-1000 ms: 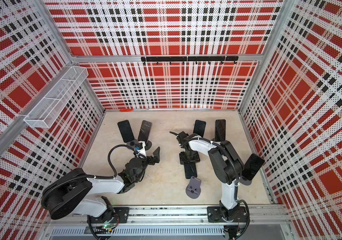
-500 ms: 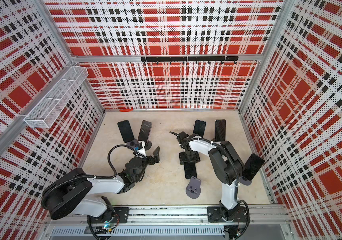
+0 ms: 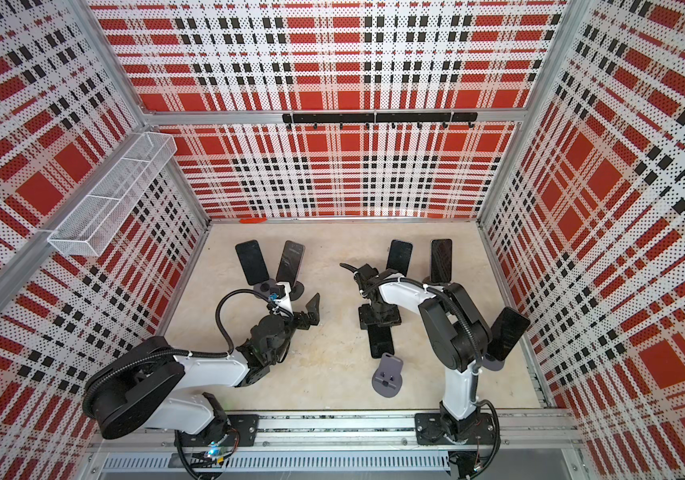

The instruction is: Remove the phone from the phone stand

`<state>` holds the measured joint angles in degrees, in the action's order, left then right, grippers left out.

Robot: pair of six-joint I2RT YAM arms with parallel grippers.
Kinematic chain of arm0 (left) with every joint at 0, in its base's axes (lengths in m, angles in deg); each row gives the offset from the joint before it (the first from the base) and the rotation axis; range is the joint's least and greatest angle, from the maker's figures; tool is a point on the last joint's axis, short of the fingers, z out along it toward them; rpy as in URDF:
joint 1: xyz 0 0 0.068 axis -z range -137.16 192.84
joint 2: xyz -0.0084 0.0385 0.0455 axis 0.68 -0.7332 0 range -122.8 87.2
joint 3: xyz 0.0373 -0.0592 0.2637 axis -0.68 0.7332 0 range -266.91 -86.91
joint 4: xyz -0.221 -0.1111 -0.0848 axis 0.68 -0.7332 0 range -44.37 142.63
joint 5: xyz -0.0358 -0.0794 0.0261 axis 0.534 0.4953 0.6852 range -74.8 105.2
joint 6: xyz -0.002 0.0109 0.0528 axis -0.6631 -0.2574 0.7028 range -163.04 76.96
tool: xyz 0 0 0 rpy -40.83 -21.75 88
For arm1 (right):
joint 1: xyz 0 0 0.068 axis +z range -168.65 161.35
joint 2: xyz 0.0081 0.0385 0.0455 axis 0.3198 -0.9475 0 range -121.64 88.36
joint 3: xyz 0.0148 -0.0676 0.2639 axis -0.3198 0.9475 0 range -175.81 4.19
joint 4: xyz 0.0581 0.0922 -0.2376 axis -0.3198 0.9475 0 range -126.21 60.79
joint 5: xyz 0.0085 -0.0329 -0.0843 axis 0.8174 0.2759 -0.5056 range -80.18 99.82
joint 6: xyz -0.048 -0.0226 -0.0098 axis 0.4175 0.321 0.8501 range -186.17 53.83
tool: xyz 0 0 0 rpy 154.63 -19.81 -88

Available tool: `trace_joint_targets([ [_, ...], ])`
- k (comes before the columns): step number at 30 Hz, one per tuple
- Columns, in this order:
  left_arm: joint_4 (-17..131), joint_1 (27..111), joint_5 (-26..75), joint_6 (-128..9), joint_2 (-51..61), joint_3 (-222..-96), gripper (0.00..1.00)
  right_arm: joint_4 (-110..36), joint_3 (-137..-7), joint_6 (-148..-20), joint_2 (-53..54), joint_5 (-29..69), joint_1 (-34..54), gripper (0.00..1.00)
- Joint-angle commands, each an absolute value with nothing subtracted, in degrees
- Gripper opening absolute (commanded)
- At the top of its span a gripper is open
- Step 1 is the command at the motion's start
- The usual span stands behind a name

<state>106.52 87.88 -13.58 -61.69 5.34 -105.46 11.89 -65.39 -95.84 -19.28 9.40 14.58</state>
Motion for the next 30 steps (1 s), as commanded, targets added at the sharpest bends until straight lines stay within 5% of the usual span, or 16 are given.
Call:
trace_joint_targets([
  [1, 106.18, 87.58, -13.89, -61.35, 5.49, -106.34, 0.98, 9.1, -63.78, -96.61, -20.03, 11.41, 14.56, 0.81],
  [15, 106.24, 87.58, -12.3, -62.31, 4.65, -106.94, 0.98, 19.29, -71.51, -107.64, -7.8, 5.7, 14.85, 0.91],
  [18, 106.24, 87.58, -12.27, -62.48, 4.35, -106.95, 0.98, 24.35, -72.4, -111.22, -3.22, 2.84, 14.87, 1.0],
  [24, 106.0, 87.43, -12.03, -61.88, 4.5, -107.29, 0.98, 37.35, -70.24, -122.18, 5.62, -5.18, 14.84, 1.0],
  [30, 103.75, 86.97, -13.48, -60.56, 6.12, -107.85, 0.98, 39.69, -64.93, -126.62, 11.66, 5.36, 15.28, 1.0],
])
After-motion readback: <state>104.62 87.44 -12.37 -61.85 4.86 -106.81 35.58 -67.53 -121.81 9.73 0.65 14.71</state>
